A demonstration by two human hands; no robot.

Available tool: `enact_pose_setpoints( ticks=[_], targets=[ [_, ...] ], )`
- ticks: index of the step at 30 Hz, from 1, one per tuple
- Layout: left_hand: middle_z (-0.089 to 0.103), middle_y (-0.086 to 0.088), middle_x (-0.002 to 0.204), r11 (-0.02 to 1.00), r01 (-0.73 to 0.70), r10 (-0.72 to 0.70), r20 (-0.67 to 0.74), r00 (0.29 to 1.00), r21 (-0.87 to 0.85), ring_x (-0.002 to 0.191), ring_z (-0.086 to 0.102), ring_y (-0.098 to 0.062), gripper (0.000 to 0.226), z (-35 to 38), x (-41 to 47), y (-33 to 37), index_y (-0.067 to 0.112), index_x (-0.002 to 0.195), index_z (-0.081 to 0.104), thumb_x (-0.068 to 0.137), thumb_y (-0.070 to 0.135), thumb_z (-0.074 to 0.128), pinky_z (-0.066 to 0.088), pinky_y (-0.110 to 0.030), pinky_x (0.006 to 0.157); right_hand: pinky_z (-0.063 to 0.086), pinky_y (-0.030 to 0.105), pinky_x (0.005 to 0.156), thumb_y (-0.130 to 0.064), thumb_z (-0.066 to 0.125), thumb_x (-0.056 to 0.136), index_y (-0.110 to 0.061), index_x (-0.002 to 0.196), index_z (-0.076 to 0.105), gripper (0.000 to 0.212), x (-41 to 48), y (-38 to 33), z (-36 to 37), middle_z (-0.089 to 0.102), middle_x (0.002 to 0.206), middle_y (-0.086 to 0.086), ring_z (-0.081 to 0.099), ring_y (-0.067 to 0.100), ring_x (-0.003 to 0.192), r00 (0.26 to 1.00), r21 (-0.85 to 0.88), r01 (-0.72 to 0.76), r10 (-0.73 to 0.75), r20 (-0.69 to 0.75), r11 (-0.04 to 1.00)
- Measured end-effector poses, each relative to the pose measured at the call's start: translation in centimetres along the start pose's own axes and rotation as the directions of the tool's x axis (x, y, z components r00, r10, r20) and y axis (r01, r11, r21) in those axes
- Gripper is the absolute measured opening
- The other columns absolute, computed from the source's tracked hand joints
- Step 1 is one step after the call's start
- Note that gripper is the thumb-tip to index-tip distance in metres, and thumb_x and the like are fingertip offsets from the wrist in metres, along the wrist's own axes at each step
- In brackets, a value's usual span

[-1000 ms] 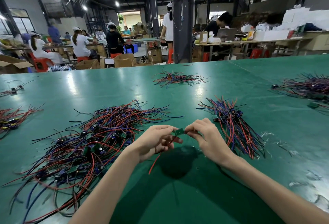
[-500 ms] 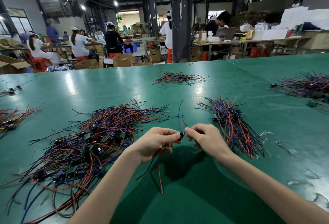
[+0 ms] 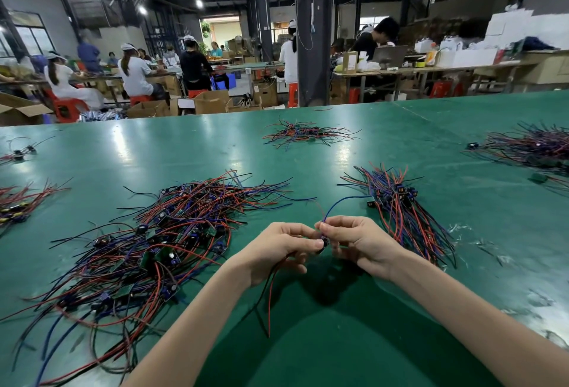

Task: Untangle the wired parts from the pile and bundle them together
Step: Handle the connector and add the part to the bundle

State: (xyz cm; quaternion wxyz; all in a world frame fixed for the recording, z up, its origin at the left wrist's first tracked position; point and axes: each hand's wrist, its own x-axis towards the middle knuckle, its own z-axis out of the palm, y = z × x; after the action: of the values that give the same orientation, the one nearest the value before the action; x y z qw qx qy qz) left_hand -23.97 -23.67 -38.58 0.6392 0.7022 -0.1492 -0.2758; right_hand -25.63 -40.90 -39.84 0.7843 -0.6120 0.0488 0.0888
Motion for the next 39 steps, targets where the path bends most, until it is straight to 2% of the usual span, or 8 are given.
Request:
enact_pose_setpoints(
  ticks=[8,14,17,21,27,31,35,39],
  targets=[
    [0.059,-0.006,0.074,0.986,-0.014,0.018,0.023,1.000,-0.167,0.061,0.054,-0.011,0.010,0.4,0.0,-0.2,0.003,0.085,0.064,0.089,0.013,0.062,0.058,-0.027,0.064,0.045,0.018,0.049,-0.012,0.073,0.059,-0.008,0.075,0.063,0.019,0.0,0.0,0.2,0.062,0.061,-0.001,0.049,0.009,0.054,1.000,0.028,0.025,-0.025,0.005,0.999],
    [0.062,-0.006,0.066,0.963,0.003,0.010,0.044,0.999,-0.271,0.056,0.055,-0.010,0.011,0.6,0.1,-0.3,0.002,0.082,0.069,0.088,0.007,0.060,0.059,-0.028,0.066,0.046,0.020,0.051,-0.013,0.072,0.060,-0.012,0.070,0.063,0.014,0.2,0.2,0.2,0.061,0.057,-0.003,0.053,0.007,0.051,0.999,0.123,-0.006,0.001,0.039,0.992],
    [0.065,0.001,0.060,0.958,0.022,0.005,0.094,0.996,-0.287,0.054,0.059,-0.009,0.009,0.5,0.1,-0.2,0.002,0.092,0.066,0.090,0.005,0.057,0.060,-0.030,0.070,0.047,0.018,0.047,-0.011,0.072,0.061,-0.012,0.071,0.061,0.015,0.4,0.1,0.2,0.062,0.055,-0.003,0.056,0.005,0.046,0.999,0.204,-0.011,0.003,0.039,0.979],
    [0.067,-0.004,0.074,0.959,0.061,-0.027,0.125,0.992,-0.278,0.063,0.063,-0.010,0.011,0.4,0.2,-0.2,0.004,0.092,0.064,0.082,0.008,0.064,0.058,-0.030,0.068,0.046,0.021,0.050,-0.012,0.073,0.059,-0.010,0.069,0.060,0.017,0.4,0.3,0.3,0.064,0.056,0.002,0.055,0.009,0.046,0.999,0.190,0.008,-0.016,0.044,0.982],
    [0.069,-0.008,0.084,0.958,0.090,-0.054,0.138,0.989,-0.274,0.069,0.063,-0.012,0.010,0.4,0.4,-0.6,0.012,0.077,0.074,0.077,0.020,0.067,0.057,-0.028,0.068,0.047,0.026,0.058,-0.017,0.075,0.060,-0.010,0.065,0.059,0.018,0.3,0.4,0.3,0.058,0.058,0.004,0.052,0.013,0.051,0.996,0.085,0.022,-0.029,0.082,0.996],
    [0.059,-0.008,0.076,0.966,0.099,-0.073,0.115,0.991,-0.239,0.064,0.060,-0.013,0.009,0.4,0.4,-0.7,0.010,0.074,0.073,0.075,0.018,0.069,0.055,-0.022,0.066,0.044,0.032,0.068,-0.018,0.073,0.065,-0.010,0.065,0.059,0.016,0.3,0.6,0.6,0.055,0.062,0.006,0.048,0.015,0.055,0.996,0.124,0.009,-0.020,0.088,0.992],
    [0.064,-0.005,0.071,0.966,0.111,-0.094,0.081,0.992,-0.235,0.056,0.062,-0.009,0.006,0.5,0.5,-0.8,0.009,0.070,0.072,0.072,0.014,0.070,0.053,-0.018,0.059,0.048,0.021,0.050,-0.013,0.072,0.064,-0.009,0.070,0.056,0.018,0.4,0.5,0.9,0.058,0.056,0.003,0.050,0.011,0.047,0.997,0.145,0.050,-0.057,0.046,0.988],
    [0.069,-0.005,0.076,0.952,0.076,-0.058,0.068,0.996,-0.297,0.054,0.061,-0.007,0.011,0.7,0.8,-1.1,0.000,0.091,0.068,0.083,0.007,0.064,0.055,-0.021,0.062,0.046,0.019,0.047,-0.011,0.073,0.062,-0.009,0.066,0.055,0.018,0.4,0.3,0.7,0.060,0.055,0.006,0.051,0.012,0.045,0.996,0.129,0.078,-0.081,0.020,0.989]
  ],
)
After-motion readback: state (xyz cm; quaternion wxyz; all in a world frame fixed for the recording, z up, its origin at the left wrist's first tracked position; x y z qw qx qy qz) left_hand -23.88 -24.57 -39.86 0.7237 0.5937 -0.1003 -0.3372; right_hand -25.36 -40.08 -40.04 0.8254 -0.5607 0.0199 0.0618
